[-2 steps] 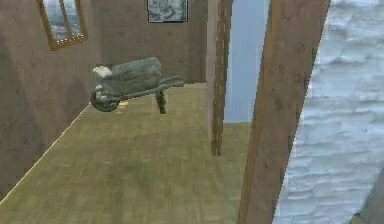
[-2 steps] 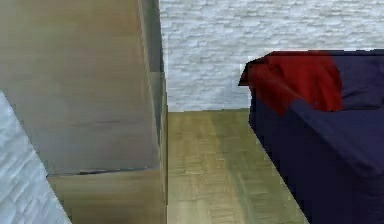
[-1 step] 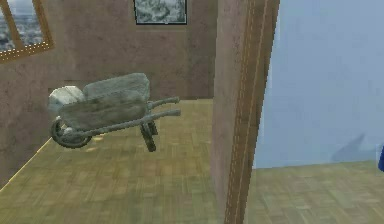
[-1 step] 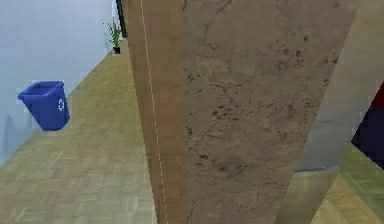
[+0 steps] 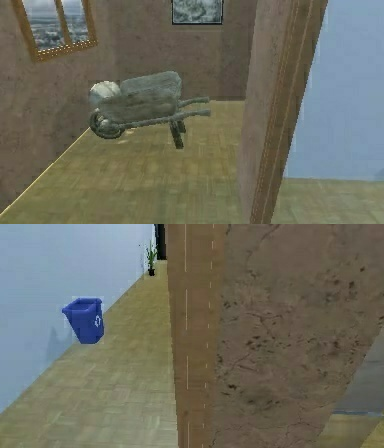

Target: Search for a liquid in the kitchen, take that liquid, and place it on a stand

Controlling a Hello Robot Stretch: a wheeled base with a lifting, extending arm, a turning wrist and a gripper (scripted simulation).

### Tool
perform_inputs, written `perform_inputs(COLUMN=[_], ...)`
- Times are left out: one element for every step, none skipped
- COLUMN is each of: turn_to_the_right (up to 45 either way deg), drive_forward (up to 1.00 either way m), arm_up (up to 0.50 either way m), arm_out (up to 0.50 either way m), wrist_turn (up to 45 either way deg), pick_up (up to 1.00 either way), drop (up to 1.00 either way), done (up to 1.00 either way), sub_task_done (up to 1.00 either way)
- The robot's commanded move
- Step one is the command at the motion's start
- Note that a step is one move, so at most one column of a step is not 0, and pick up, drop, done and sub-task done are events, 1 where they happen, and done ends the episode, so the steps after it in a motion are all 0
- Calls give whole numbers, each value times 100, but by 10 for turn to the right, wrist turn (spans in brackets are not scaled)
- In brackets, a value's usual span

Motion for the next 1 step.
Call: perform_inputs(turn_to_the_right=[0], drive_forward=[10], arm_up=[0], arm_out=[0], wrist_turn=[0], pick_up=[0], drop=[0], done=[0], sub_task_done=[0])
